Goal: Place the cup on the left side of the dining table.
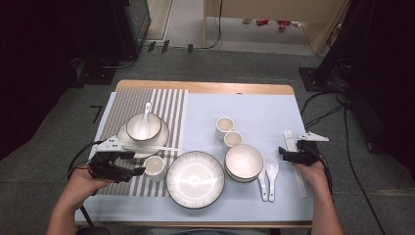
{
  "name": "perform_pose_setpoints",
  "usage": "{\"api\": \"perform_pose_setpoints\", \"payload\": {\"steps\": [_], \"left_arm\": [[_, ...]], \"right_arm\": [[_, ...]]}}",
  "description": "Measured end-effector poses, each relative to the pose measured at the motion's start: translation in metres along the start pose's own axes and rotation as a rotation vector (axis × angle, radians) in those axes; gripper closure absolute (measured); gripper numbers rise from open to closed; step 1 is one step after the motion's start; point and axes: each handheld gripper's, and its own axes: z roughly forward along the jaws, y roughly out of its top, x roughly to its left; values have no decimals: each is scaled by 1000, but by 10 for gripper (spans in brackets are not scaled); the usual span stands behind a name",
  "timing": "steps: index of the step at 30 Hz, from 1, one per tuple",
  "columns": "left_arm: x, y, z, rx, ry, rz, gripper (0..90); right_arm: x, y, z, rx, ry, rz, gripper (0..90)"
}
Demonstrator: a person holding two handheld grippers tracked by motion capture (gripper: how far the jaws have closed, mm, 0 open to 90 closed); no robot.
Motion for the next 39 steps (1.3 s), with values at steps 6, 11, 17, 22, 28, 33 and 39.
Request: {"api": "perform_pose_setpoints", "payload": {"steps": [6, 11, 17, 22, 28, 33, 39], "left_arm": [[3, -6, -2, -7, -4, 4, 253], [5, -11, -1, -5, -3, 22, 253], [8, -17, 6, 12, 7, 23, 252], [11, -22, 13, 29, -2, 30, 252], [12, -28, 19, 34, 18, 92, 250], [12, -29, 26, 64, 10, 110, 228], [12, -31, 35, 96, 0, 128, 227]], "right_arm": [[0, 0, 0, 0, 0, 0, 140], [0, 0, 0, 1, 0, 0, 139], [0, 0, 0, 1, -1, 0, 139], [0, 0, 0, 0, -1, 0, 139], [0, 0, 0, 1, -1, 0, 138], [0, 0, 0, 0, -2, 0, 138], [0, 0, 0, 0, -1, 1, 139]]}}
